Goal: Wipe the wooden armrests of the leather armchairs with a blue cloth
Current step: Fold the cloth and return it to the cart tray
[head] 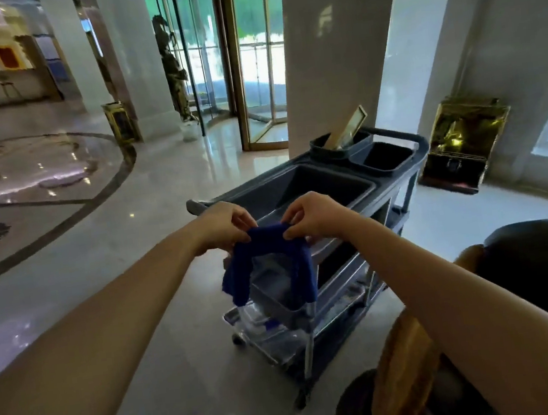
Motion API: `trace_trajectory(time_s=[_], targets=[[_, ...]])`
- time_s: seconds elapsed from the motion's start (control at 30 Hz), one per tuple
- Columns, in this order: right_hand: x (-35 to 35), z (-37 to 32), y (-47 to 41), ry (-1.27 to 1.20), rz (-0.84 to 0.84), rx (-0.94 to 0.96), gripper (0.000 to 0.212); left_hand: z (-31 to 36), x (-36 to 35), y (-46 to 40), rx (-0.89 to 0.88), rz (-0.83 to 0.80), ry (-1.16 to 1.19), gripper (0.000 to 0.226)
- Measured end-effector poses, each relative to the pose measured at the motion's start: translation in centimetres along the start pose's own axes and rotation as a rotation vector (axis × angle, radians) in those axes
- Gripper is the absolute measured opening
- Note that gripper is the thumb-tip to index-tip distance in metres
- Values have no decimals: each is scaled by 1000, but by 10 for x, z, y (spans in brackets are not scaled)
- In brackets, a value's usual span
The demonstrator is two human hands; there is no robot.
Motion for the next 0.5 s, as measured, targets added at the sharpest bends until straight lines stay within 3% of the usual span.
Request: trace_trajectory(time_s=[0.5], targets=[[37,80,-245,110,90,-223,24,-15,70,-298,-193,-242,-107,19]])
Point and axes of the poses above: each hand's wrist, its own y-axis away from the middle knuckle, its own x-axis out of the back of the hand, z = x × y, the point moved 2 cm from there along -y, towards the middle knuckle, and after that the axes turned 15 degrees about y, right-handed, at the moved point
